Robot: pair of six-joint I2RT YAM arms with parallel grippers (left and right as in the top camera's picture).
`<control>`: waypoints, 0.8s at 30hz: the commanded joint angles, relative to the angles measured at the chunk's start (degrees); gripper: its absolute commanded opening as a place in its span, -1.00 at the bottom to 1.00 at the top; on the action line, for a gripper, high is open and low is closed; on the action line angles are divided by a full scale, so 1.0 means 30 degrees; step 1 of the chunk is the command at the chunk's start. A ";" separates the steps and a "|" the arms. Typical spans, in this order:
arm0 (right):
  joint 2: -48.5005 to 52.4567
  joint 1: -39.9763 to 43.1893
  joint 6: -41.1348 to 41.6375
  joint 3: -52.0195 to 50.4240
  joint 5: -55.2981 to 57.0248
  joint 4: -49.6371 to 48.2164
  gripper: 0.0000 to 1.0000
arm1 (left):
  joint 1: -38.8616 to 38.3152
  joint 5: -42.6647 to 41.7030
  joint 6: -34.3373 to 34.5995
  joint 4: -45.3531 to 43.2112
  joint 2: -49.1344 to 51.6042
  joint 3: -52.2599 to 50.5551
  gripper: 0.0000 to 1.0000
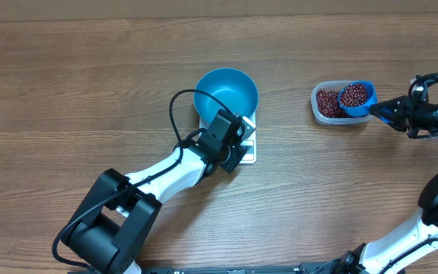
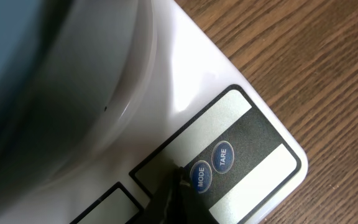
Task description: Scoop item into bowl and weigh 150g on scale
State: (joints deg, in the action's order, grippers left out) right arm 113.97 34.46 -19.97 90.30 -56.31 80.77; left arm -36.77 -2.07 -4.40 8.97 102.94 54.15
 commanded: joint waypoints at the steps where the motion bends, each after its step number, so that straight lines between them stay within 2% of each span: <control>1: 0.0073 -0.0036 -0.0379 -0.0080 -0.0546 -0.0022 -0.92 | -0.0146 0.0255 -0.0095 0.0430 0.1027 -0.0080 -0.92; 24: 0.0073 -0.0036 -0.0372 -0.0080 -0.0248 -0.0299 -0.92 | -0.0255 0.0255 -0.0146 0.1785 -0.0364 0.0364 -0.92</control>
State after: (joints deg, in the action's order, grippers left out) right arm 113.97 34.46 -19.99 90.30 -55.88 80.23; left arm -36.80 -2.07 -4.43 13.76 102.54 55.59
